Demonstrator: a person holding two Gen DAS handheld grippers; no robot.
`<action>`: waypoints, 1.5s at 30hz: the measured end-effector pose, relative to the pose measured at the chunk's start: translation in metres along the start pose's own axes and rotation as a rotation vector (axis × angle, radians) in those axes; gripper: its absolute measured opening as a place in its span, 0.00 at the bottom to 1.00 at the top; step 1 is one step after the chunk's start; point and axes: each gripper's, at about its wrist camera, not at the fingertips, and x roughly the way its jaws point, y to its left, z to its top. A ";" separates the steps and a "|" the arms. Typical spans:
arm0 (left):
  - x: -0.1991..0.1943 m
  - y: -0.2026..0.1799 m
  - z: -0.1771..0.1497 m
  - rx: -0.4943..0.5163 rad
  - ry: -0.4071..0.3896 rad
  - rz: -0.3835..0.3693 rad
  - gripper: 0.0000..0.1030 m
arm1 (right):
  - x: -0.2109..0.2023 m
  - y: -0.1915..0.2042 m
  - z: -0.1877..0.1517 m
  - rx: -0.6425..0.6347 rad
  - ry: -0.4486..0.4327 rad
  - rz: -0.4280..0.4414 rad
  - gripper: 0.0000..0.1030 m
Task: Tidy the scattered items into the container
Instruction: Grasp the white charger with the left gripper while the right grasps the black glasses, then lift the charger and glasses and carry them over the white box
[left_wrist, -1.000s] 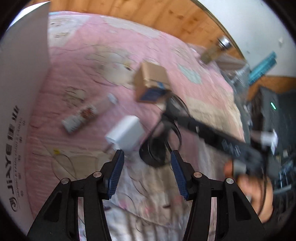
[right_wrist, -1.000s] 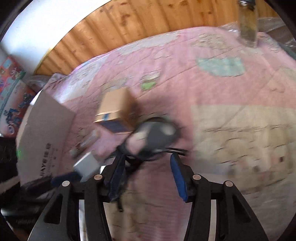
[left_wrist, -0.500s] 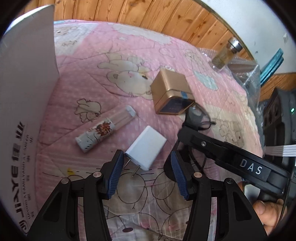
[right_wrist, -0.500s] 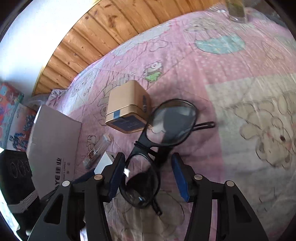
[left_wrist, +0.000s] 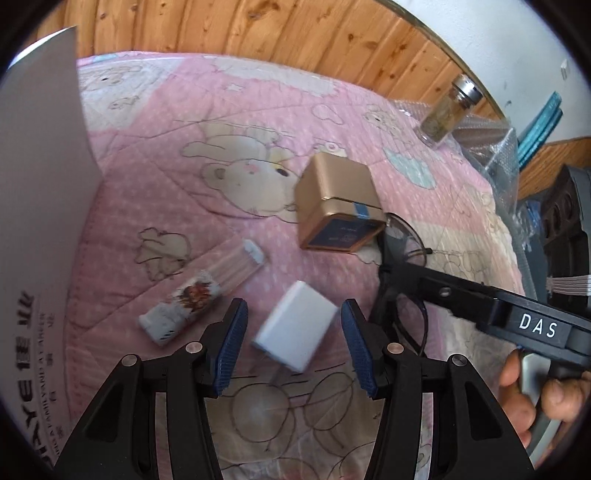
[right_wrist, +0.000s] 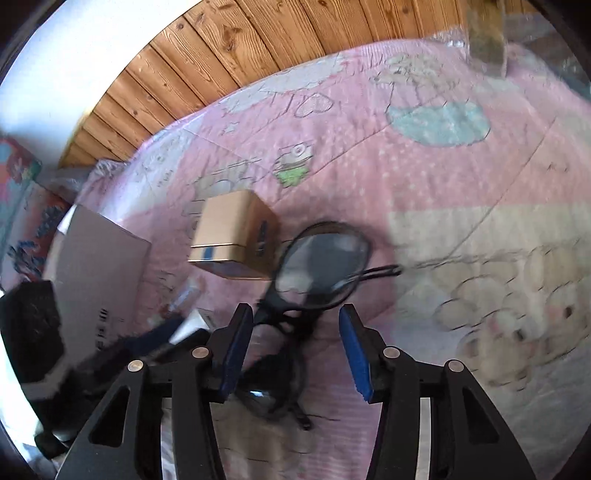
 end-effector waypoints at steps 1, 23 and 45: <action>0.002 -0.004 0.000 0.018 -0.002 0.018 0.53 | 0.005 0.003 -0.002 0.008 0.001 -0.009 0.54; 0.005 -0.019 -0.006 0.126 -0.011 0.132 0.30 | -0.013 0.001 -0.021 -0.169 -0.083 -0.189 0.44; -0.081 -0.034 -0.039 0.058 -0.030 0.165 0.30 | -0.082 0.028 -0.082 -0.133 -0.103 -0.079 0.44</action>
